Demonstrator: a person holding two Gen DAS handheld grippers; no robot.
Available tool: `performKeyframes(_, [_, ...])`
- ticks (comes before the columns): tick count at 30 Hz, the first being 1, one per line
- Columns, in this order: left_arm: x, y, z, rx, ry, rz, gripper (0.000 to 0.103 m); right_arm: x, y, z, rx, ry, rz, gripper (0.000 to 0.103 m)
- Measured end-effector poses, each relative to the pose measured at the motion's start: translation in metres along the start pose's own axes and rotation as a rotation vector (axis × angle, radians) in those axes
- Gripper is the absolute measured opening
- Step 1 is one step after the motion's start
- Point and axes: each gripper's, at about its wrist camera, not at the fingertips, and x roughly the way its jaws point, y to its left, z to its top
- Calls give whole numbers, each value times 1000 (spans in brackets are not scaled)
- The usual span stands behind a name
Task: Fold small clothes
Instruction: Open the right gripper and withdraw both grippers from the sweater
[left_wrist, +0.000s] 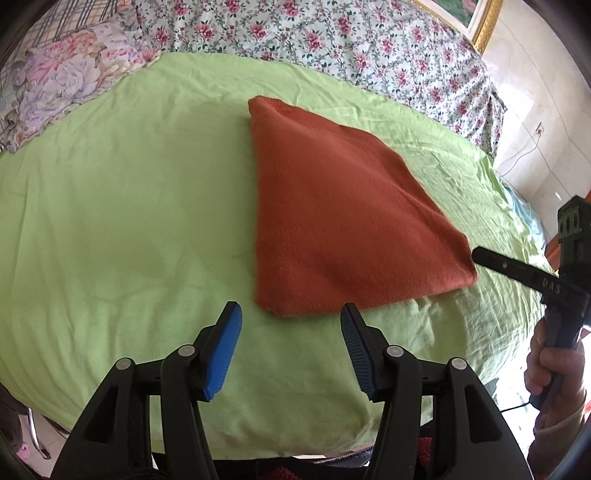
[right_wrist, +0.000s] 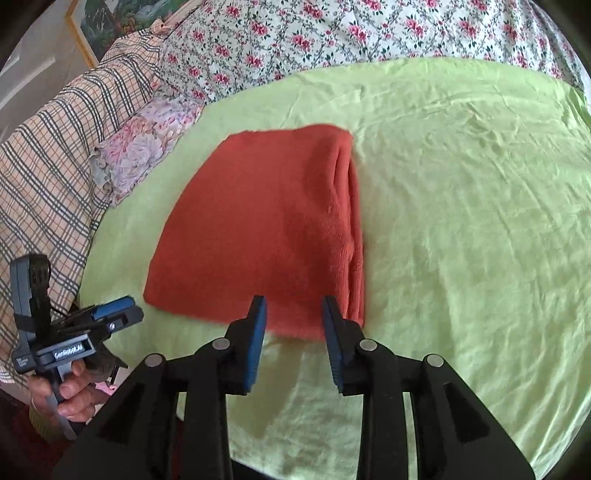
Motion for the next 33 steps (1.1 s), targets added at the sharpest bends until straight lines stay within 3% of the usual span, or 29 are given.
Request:
performKeyframes(6, [-1, 0, 8, -22, -13, 19, 60, -2, -3, 18, 11, -34, -36, 34])
performKeyframes(9, [6, -4, 14, 1, -10, 53, 60, -1, -3, 17, 2, -28, -45, 44])
performKeyframes(14, [8, -5, 22, -9, -14, 68, 61, 4, -7, 22, 12, -22, -57, 44])
performKeyframes(18, [4, -13, 21, 11, -22, 103, 67, 1, -4, 23, 4, -26, -74, 48])
performKeyframes(21, [-1, -21, 16, 37, -27, 152, 84, 0, 4, 15, -26, -7, -68, 57])
performKeyframes(23, [-1, -24, 12, 51, -22, 172, 84, -1, 11, 8, -54, 8, -65, 71])
performKeyframes(26, [0, -28, 5, 80, 1, 201, 85, -1, 19, -3, -94, 27, -75, 85])
performKeyframes(33, [-8, -37, -14, 176, 5, 307, 89, -5, 28, -18, -166, 61, -61, 90])
